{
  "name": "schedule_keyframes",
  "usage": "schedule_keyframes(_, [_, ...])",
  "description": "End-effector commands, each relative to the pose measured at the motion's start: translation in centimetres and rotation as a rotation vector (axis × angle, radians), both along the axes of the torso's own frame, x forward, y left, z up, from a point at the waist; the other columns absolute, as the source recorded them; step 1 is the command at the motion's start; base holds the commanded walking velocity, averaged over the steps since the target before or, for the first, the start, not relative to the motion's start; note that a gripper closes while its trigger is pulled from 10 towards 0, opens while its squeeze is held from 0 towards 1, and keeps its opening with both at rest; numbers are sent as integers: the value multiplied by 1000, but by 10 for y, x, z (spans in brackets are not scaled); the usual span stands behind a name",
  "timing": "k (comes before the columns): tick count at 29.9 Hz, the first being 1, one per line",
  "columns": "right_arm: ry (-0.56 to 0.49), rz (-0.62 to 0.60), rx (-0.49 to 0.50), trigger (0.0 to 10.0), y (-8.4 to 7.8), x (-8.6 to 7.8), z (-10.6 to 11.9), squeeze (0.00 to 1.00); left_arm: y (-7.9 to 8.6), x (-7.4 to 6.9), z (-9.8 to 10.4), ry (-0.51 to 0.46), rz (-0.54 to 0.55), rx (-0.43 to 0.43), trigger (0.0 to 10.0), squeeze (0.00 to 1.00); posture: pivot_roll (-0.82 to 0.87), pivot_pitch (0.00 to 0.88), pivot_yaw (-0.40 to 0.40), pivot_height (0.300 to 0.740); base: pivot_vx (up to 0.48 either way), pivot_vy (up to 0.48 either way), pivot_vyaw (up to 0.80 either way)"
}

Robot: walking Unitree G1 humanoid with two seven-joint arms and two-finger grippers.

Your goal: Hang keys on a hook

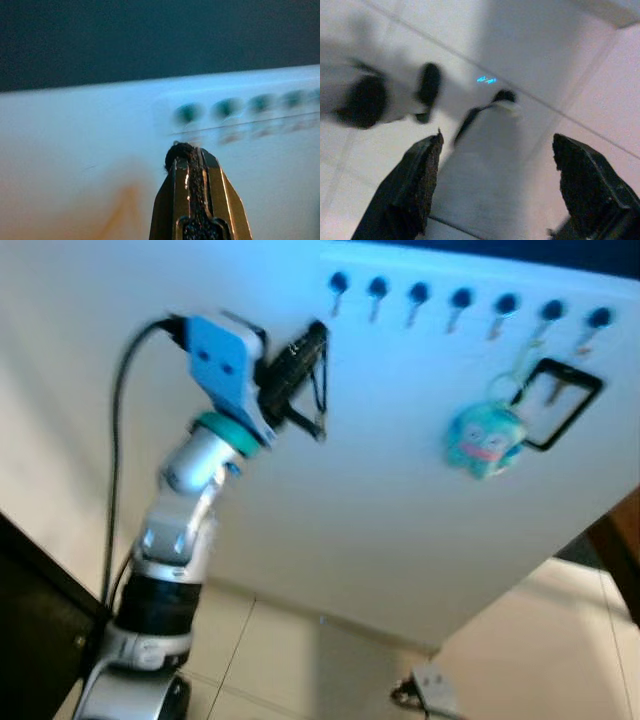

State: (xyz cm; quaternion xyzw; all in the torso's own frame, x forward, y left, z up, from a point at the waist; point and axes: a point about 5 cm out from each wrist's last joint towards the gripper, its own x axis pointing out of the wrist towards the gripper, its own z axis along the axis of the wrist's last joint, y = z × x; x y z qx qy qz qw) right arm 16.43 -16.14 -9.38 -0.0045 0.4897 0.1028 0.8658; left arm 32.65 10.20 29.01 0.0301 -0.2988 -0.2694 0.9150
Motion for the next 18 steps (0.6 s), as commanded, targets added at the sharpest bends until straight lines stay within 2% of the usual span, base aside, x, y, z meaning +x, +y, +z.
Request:
schedule_keyframes(1, [47, -19, -25, 10000, -9, -12, -5, 0, -10, -2, -1, -2, -28, 19, 10000, 0, 153, 18, 46, 740, 322, 0, 0])
schedule_keyframes(12, [52, -22, -29, 10000, -10, -14, -5, 0, -14, -5, -1, -9, -64, 15, 10000, 0, 147, 23, 49, 740, 311, 0, 0])
schedule_keyframes(14, [54, -21, -30, 10000, -10, -14, -6, 0, -20, -13, 1, -25, -151, 6, 10000, 0, 146, 26, 49, 740, 144, 0, 0])
schedule_keyframes(18, [56, -17, -34, 10000, -10, -15, -6, 0, -18, -21, 1, -43, -220, 29, 10000, 0, 146, 28, 50, 740, 0, 0, 0])
